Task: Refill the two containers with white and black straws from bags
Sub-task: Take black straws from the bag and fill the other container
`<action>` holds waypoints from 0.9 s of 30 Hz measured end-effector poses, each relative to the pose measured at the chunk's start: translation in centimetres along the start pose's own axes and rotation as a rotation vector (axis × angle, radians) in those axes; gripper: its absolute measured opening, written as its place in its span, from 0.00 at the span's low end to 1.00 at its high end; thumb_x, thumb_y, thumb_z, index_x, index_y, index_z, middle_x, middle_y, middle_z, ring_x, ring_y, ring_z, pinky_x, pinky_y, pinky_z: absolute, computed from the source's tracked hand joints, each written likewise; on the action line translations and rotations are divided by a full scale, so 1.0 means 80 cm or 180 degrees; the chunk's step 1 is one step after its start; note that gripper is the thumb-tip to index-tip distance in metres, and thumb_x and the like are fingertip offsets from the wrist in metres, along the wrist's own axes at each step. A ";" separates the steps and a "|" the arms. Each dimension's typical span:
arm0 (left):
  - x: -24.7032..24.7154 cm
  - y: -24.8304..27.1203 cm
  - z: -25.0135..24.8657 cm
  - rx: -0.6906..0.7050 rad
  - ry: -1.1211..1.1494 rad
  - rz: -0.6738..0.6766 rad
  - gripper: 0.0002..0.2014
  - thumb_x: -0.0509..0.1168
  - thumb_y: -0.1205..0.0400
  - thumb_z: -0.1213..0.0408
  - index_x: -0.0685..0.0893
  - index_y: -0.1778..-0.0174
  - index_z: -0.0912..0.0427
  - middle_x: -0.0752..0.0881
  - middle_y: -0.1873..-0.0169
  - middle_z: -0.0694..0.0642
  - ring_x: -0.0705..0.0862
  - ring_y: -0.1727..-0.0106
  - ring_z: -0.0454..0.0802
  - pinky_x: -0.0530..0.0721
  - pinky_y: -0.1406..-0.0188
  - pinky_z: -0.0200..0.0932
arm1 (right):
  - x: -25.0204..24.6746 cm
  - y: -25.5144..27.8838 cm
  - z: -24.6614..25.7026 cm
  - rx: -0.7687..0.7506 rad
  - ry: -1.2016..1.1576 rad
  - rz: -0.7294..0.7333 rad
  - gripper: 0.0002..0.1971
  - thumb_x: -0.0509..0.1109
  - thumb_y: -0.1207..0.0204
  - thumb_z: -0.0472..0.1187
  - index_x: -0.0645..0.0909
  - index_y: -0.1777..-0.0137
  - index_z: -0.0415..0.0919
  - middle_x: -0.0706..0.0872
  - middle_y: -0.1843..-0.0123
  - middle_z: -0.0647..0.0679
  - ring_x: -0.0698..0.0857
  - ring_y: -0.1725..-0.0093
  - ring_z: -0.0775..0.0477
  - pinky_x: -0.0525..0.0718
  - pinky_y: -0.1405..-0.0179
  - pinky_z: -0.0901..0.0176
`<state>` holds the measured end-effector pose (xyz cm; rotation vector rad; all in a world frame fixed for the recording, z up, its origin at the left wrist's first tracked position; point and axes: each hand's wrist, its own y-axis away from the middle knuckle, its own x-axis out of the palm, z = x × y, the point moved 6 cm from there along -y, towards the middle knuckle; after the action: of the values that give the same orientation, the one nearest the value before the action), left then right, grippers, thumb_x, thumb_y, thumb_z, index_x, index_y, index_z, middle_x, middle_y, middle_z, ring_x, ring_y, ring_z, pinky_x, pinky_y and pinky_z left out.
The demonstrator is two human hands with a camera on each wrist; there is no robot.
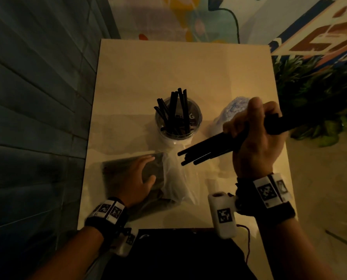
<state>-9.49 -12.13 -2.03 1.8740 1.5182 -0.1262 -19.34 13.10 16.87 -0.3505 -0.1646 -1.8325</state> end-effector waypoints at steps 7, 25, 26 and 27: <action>0.035 0.003 -0.066 -0.1648 0.4051 0.0584 0.29 0.55 0.15 0.45 0.79 0.29 0.65 0.82 0.32 0.69 0.81 0.32 0.68 0.78 0.37 0.65 | 0.056 0.039 -0.009 0.0237 -0.0014 0.0557 0.11 0.76 0.23 0.49 0.77 0.60 0.47 0.80 0.74 0.48 0.78 0.78 0.43 0.79 0.72 0.47; 0.008 -0.014 -0.055 -0.0968 0.2419 -0.0078 0.09 0.60 0.13 0.65 0.80 0.54 0.65 0.84 0.66 0.59 0.84 0.64 0.54 0.83 0.67 0.41 | 0.063 -0.032 -0.033 -0.0209 0.0744 0.0418 0.13 0.71 0.18 0.32 0.76 0.64 0.42 0.79 0.69 0.27 0.81 0.72 0.31 0.83 0.72 0.40; 0.000 -0.019 -0.051 -0.0852 0.2179 -0.0233 0.07 0.62 0.14 0.67 0.81 0.55 0.65 0.85 0.66 0.58 0.84 0.64 0.52 0.82 0.65 0.41 | 0.063 -0.042 -0.038 -0.0221 0.0737 0.0380 0.12 0.71 0.19 0.33 0.77 0.63 0.41 0.80 0.68 0.28 0.82 0.70 0.33 0.84 0.69 0.43; -0.007 -0.026 -0.045 -0.0721 0.1864 -0.0412 0.06 0.65 0.15 0.68 0.81 0.58 0.62 0.85 0.66 0.56 0.84 0.64 0.49 0.82 0.64 0.39 | 0.063 -0.050 -0.047 -0.0207 0.0764 0.0368 0.10 0.72 0.19 0.33 0.78 0.62 0.38 0.81 0.66 0.29 0.83 0.68 0.36 0.85 0.67 0.47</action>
<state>-12.77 -10.42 -0.05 1.7068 1.9416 0.5598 -24.99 8.59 15.16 -0.1789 0.0801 -1.7518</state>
